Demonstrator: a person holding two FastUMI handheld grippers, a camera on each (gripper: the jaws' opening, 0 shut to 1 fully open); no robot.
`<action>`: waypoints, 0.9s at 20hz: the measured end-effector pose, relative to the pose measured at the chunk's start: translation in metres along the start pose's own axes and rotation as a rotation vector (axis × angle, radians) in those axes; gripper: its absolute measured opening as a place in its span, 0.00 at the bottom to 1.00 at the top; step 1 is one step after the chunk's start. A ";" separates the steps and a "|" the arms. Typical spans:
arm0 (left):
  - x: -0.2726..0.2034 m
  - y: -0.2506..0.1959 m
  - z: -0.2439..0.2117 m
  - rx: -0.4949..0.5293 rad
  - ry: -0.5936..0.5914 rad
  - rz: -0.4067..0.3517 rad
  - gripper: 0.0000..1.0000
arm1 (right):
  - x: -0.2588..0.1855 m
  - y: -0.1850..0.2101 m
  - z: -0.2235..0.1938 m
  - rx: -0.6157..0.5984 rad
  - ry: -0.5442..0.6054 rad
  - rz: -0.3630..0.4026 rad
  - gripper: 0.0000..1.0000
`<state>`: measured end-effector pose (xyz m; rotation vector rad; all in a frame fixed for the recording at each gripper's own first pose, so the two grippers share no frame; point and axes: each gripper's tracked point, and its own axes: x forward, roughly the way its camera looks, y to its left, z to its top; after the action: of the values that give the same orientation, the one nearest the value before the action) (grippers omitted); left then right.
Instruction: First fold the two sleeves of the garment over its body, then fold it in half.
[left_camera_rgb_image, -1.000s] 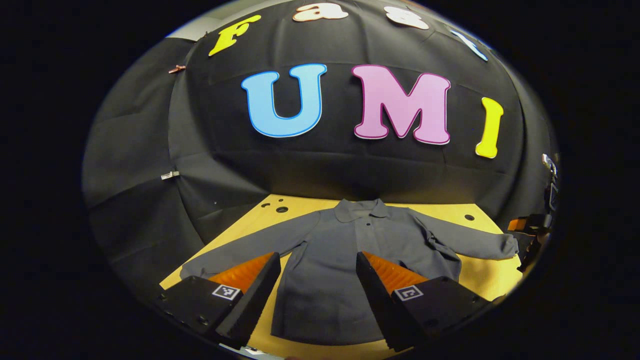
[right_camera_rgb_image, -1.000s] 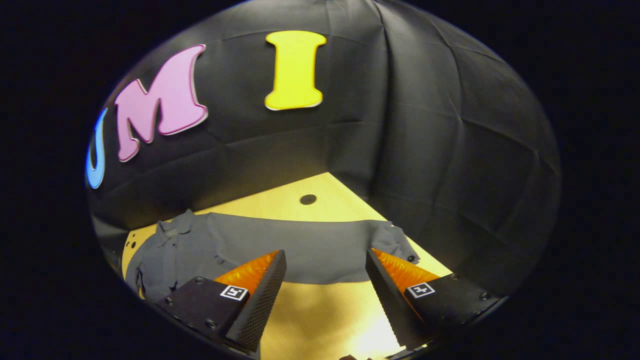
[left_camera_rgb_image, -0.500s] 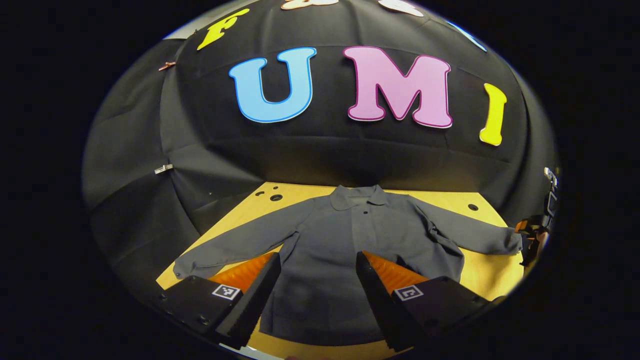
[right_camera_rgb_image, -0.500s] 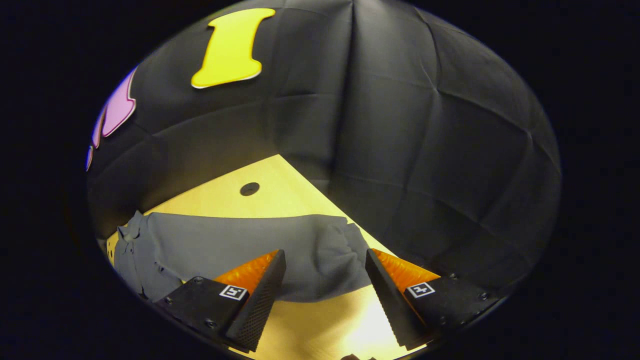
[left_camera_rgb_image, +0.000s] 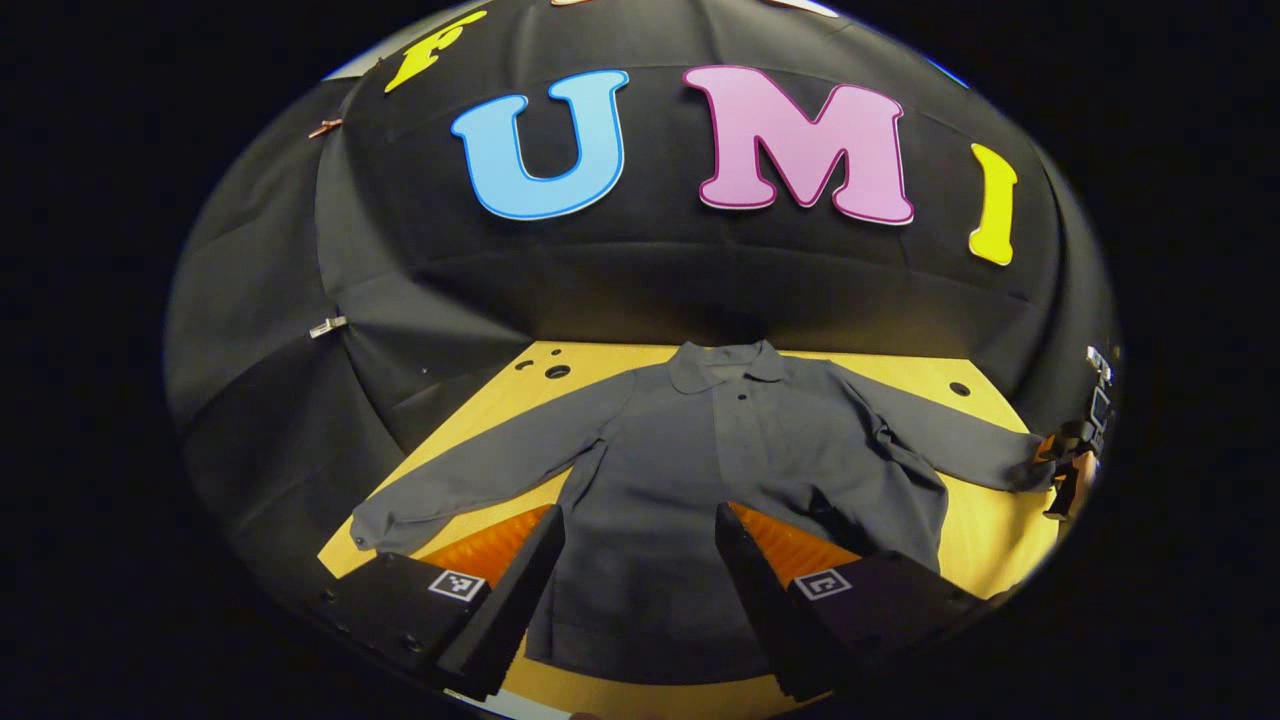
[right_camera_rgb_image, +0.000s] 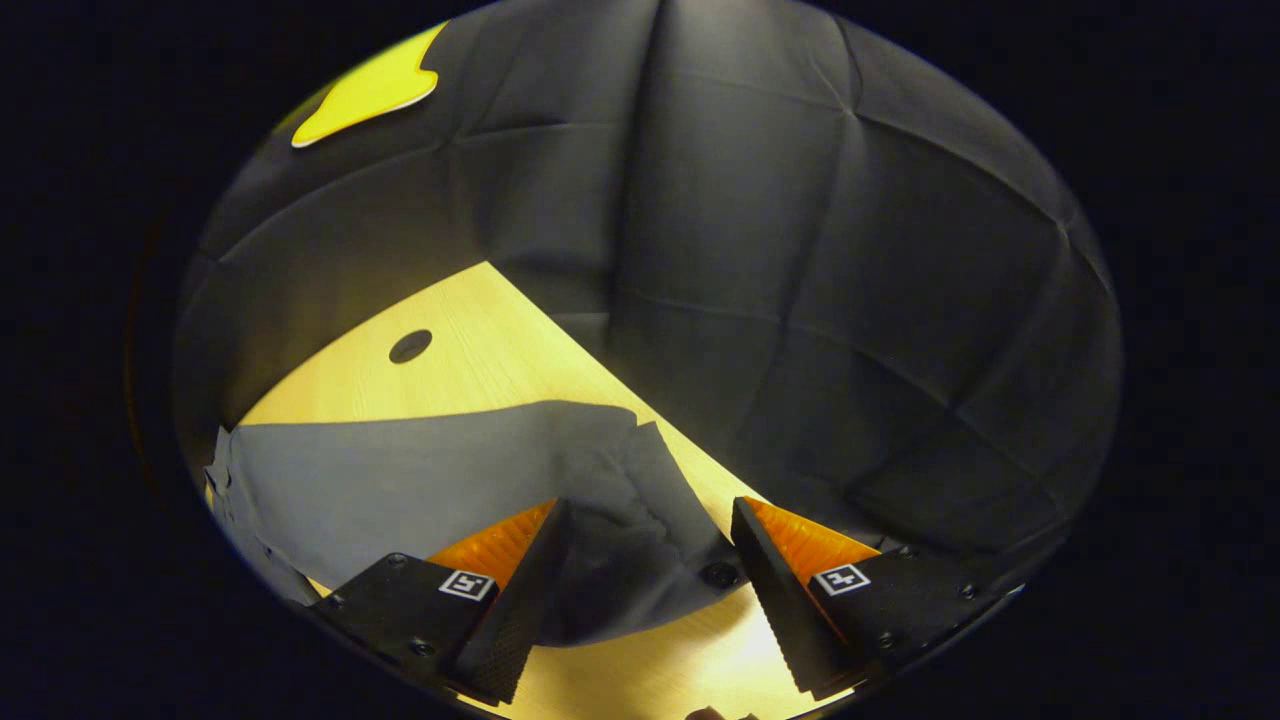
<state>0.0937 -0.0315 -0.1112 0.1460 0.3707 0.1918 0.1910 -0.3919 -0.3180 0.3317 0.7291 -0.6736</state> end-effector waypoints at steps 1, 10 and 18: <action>0.001 0.000 -0.001 -0.001 0.001 -0.001 0.96 | 0.001 0.001 -0.002 -0.003 0.021 0.012 0.99; 0.002 0.000 -0.009 -0.072 0.024 -0.003 0.96 | -0.008 0.004 0.004 -0.061 0.025 0.062 0.98; 0.004 0.002 -0.009 -0.099 0.031 0.014 0.96 | -0.015 0.017 0.013 -0.044 0.072 0.147 0.07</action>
<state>0.0933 -0.0281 -0.1203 0.0479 0.3899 0.2256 0.2010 -0.3789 -0.2969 0.3664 0.7788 -0.5077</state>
